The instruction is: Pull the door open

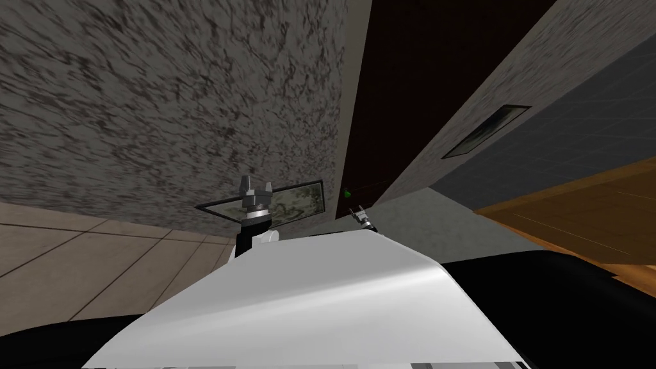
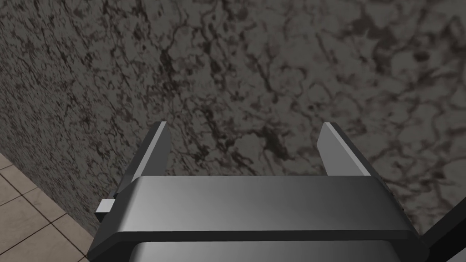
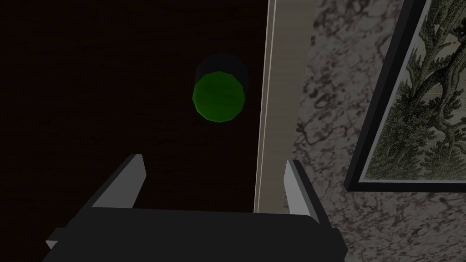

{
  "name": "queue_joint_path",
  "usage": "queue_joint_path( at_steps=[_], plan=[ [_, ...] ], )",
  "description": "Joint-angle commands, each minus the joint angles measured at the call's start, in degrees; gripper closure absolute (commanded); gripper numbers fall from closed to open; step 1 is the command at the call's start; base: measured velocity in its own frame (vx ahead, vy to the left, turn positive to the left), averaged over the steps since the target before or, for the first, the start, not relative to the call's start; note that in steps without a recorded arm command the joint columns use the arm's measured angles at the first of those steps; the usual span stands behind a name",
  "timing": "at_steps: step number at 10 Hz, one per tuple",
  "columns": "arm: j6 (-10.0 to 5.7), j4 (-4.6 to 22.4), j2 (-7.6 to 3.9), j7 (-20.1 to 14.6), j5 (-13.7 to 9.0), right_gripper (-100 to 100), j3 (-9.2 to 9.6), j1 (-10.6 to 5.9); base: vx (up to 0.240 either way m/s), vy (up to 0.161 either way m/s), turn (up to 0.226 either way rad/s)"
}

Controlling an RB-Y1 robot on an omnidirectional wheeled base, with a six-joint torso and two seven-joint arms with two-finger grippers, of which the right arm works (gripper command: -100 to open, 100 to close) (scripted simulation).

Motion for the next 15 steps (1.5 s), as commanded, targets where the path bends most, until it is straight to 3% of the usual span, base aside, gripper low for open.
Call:
queue_joint_path(
  at_steps=[1, 4, 5, 9, 12, 13, 14, 15],
  plan=[
    [1.12, 0.8, 0.16, 1.2, -1.0, -100, 0.7, -1.3, -0.145, -0.009, 0.191],
    [3.48, 3.2, 0.67, 3.8, -3.5, -100, 2.4, -4.78, -0.069, 0.029, 0.103],
    [3.73, 3.4, 0.75, 4.0, -3.8, -100, 2.59, -5.15, 0.036, -0.003, 0.019],
    [6.05, 5.7, 1.83, 6.7, -6.2, -100, 4.62, -8.9, 0.163, -0.035, -0.058],
    [6.7, 6.3, 2.53, 7.5, -6.8, -100, 5.53, -10.25, 0.219, -0.045, -0.116],
    [6.95, 5.8, 2.37, 7.2, -6.7, -100, 5.39, -9.87, 0.059, -0.02, 0.029],
    [6.95, 5.8, 2.37, 7.2, -6.7, 100, 5.39, -9.87, -0.031, -0.002, -0.002],
    [6.95, 5.8, 2.37, 7.2, -6.7, 100, 5.39, -9.87, -0.027, 0.006, -0.008]
  ],
)
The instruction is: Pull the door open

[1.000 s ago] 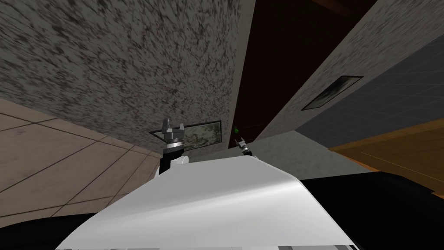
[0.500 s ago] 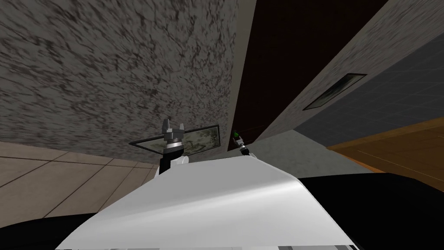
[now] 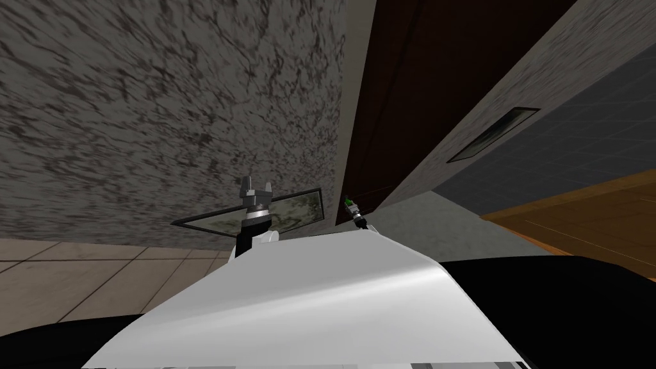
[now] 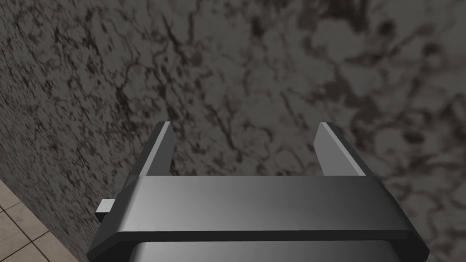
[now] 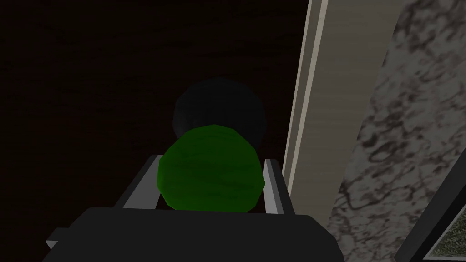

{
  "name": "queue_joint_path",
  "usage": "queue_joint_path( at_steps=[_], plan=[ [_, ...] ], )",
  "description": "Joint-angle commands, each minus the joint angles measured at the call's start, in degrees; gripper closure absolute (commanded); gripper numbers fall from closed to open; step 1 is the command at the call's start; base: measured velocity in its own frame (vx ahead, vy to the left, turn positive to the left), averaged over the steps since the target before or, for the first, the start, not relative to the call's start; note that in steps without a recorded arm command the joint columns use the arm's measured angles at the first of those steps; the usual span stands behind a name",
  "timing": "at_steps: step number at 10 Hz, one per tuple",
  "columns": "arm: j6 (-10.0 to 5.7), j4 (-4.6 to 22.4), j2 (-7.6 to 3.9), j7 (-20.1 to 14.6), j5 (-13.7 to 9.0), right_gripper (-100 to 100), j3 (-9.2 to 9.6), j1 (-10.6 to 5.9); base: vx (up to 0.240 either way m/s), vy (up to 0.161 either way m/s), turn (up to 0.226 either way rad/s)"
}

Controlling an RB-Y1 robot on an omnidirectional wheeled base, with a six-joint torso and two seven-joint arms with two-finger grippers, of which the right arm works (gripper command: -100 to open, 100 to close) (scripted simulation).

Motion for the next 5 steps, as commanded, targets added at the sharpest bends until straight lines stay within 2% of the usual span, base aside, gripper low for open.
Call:
queue_joint_path(
  at_steps=[1, 4, 5],
  plan=[
    [-0.03, 0.0, 0.07, 0.0, 0.0, 100, 0.04, 0.1, -0.01, 0.005, -0.006],
    [-0.03, 0.0, 0.07, 0.0, 0.0, 100, 0.04, 0.1, 0.0, 0.0, 0.0],
    [0.04, 0.1, -0.19, -1.9, -0.9, 100, -0.15, 0.12, -0.101, 0.002, 0.161]
  ],
)
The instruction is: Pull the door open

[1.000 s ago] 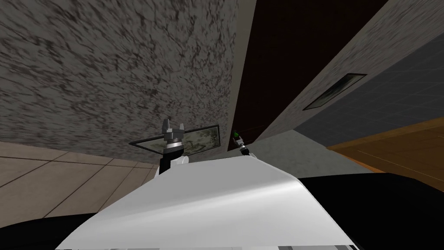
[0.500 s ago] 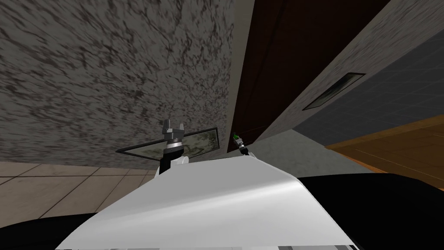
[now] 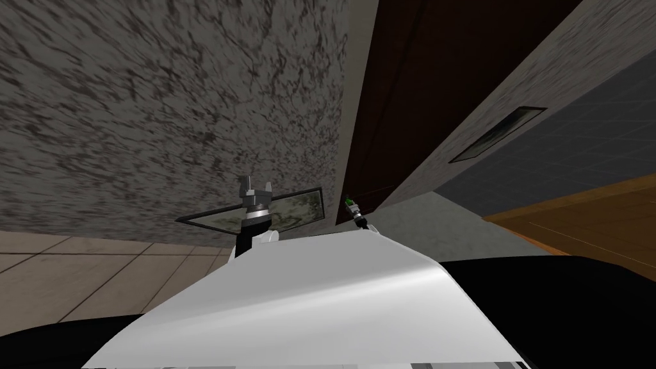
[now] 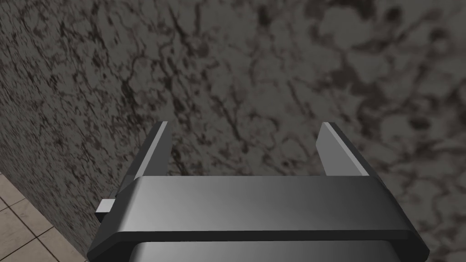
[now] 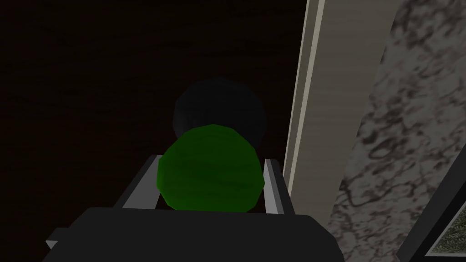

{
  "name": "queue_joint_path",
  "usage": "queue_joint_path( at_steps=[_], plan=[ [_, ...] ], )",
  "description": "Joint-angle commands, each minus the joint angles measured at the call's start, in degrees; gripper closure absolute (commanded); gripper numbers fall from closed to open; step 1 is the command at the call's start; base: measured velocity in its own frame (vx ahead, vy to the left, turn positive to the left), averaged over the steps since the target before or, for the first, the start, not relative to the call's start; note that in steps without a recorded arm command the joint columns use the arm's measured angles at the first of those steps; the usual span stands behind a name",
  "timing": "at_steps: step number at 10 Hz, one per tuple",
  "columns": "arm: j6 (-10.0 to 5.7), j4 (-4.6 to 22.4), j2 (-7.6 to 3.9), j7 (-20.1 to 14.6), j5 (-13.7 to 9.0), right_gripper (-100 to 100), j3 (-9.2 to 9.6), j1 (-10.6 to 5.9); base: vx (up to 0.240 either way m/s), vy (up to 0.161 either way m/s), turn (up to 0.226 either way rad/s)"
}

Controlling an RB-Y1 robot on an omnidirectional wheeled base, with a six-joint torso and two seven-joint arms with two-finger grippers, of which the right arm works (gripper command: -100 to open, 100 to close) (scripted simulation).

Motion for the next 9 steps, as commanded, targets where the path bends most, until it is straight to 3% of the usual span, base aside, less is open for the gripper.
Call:
queue_joint_path(
  at_steps=[1, 9],
  plan=[
    [0.07, 0.0, 0.05, -1.6, -0.6, 100, 0.15, 0.3, -0.131, 0.0, 0.11],
    [0.01, 0.2, -0.35, -10.3, -4.6, 100, -0.03, 0.41, -0.102, -0.005, 0.094]
  ],
)
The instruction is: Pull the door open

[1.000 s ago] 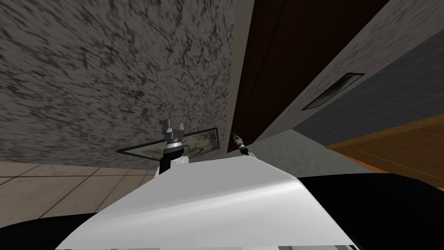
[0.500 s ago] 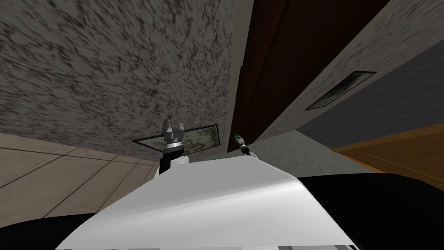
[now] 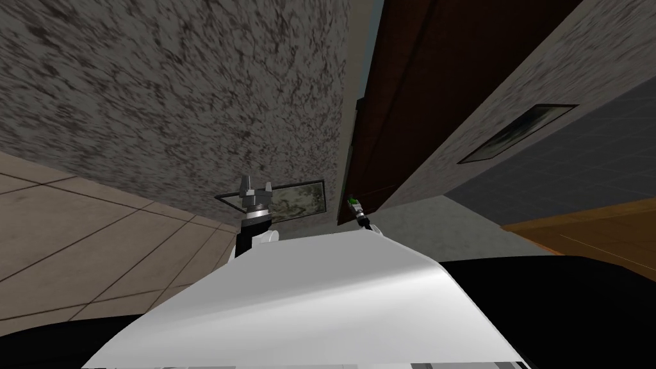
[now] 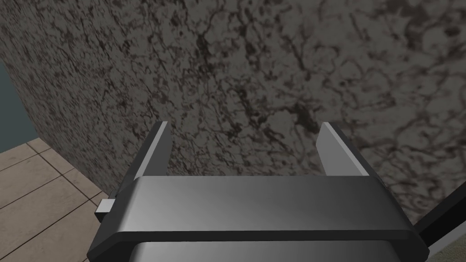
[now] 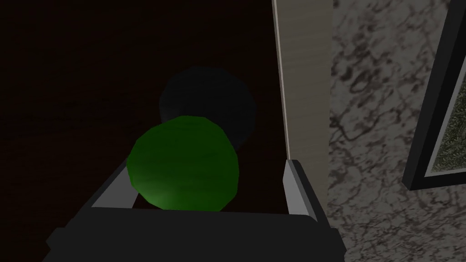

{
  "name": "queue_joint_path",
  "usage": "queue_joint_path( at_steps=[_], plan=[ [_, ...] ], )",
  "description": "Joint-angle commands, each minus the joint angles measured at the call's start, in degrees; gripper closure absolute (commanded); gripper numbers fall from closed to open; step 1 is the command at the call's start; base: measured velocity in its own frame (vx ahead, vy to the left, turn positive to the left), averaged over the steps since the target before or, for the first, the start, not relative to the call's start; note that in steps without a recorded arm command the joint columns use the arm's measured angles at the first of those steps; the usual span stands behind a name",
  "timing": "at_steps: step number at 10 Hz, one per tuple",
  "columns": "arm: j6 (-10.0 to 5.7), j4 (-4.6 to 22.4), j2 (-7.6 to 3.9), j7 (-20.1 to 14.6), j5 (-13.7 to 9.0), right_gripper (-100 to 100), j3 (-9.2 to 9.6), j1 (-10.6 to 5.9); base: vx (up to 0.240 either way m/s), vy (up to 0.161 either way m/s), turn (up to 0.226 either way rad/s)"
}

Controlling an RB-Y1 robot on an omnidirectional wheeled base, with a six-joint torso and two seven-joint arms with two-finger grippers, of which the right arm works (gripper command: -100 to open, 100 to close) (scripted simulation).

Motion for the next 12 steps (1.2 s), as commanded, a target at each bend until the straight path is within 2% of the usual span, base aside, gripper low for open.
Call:
queue_joint_path(
  at_steps=[1, 5, 7, 10, 12],
  plan=[
    [0.0, 0.1, 0.91, -2.5, -0.6, 100, 1.02, 0.57, -0.1, -0.028, 0.112],
    [-0.05, 0.2, 0.76, -8.6, -3.6, 100, 1.0, 0.56, -0.089, -0.021, 0.131],
    [-0.05, 0.2, 0.76, -8.9, -3.6, 100, 1.0, 0.56, -0.028, -0.017, -0.01],
    [-0.08, 0.3, 0.69, -12.3, -5.1, 100, 1.0, 0.55, -0.031, -0.01, 0.079],
    [-0.08, 0.3, 0.69, -12.3, -5.1, 100, 1.0, 0.55, -0.033, -0.002, 0.025]
  ],
)
